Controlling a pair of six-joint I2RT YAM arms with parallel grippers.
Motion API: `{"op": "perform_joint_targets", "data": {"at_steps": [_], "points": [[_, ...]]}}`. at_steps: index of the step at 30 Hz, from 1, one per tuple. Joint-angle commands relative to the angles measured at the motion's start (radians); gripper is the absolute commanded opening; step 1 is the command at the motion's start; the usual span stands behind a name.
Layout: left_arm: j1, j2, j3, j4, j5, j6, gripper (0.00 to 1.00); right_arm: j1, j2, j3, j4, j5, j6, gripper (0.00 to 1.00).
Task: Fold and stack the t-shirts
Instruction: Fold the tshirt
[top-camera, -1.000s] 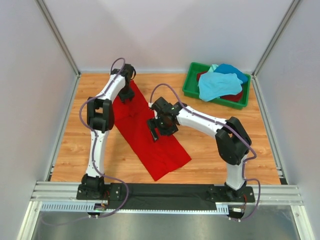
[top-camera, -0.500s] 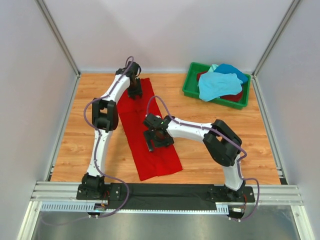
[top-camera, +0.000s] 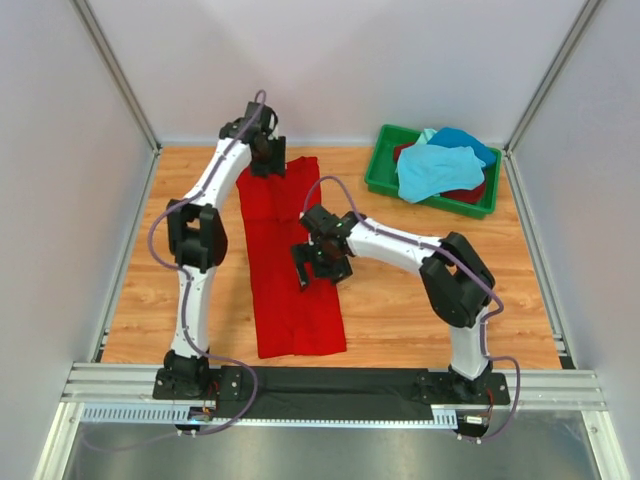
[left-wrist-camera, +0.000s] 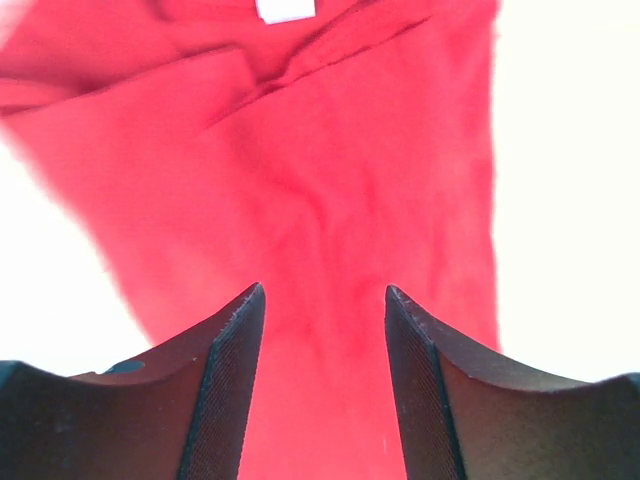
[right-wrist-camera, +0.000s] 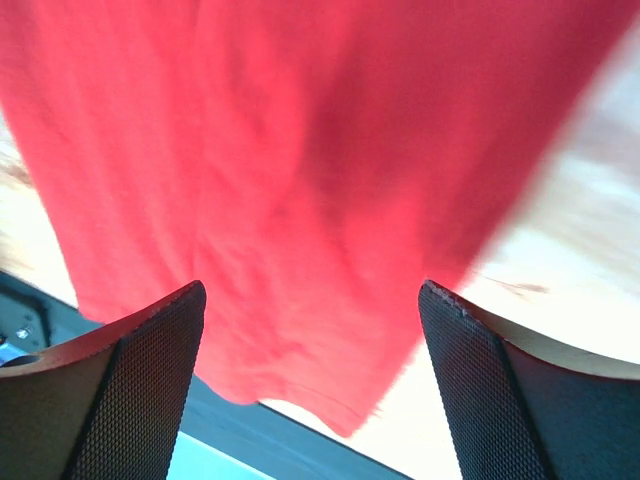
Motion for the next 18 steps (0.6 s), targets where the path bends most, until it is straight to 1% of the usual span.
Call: {"op": "perform_joint_targets", "data": {"at_steps": [1, 2, 3, 4, 5, 7, 9, 11, 13, 14, 18], "points": [[0.008, -0.307, -0.073, -0.050, -0.064, 0.040, 0.60, -0.071, -0.120, 0.027, -0.057, -0.069, -0.095, 0.89], [0.008, -0.346, -0.114, -0.053, -0.089, 0.042, 0.60, -0.085, -0.146, 0.016, -0.072, -0.075, -0.102, 0.89], [0.010, -0.396, -0.151, -0.058, -0.083, 0.042, 0.60, -0.099, -0.157, 0.002, -0.086, -0.070, -0.112, 0.89], [0.011, -0.412, -0.208, -0.059, -0.078, 0.040, 0.60, -0.122, -0.168, -0.002, -0.097, -0.061, -0.118, 0.89], [0.011, -0.420, -0.228, -0.061, -0.072, 0.037, 0.60, -0.131, -0.176, -0.002, -0.115, -0.057, -0.121, 0.89], [0.011, -0.410, -0.276, -0.046, -0.051, 0.014, 0.59, -0.152, -0.200, 0.011, -0.132, -0.034, -0.118, 0.89], [0.010, -0.387, -0.306, 0.003, -0.063, -0.014, 0.58, -0.172, -0.229, 0.021, -0.144, -0.020, -0.106, 0.89], [0.010, -0.372, -0.357, 0.091, -0.092, -0.055, 0.58, -0.183, -0.252, 0.019, -0.153, -0.026, -0.081, 0.89], [0.010, -0.322, -0.362, 0.138, -0.095, -0.067, 0.57, -0.194, -0.287, -0.002, -0.155, -0.027, -0.067, 0.89], [0.008, -0.270, -0.348, 0.160, -0.104, -0.067, 0.57, -0.197, -0.297, -0.012, -0.153, -0.024, -0.064, 0.89], [0.006, -0.127, -0.255, 0.189, -0.107, -0.047, 0.56, -0.224, -0.347, -0.093, -0.134, -0.023, -0.061, 0.89]]}}
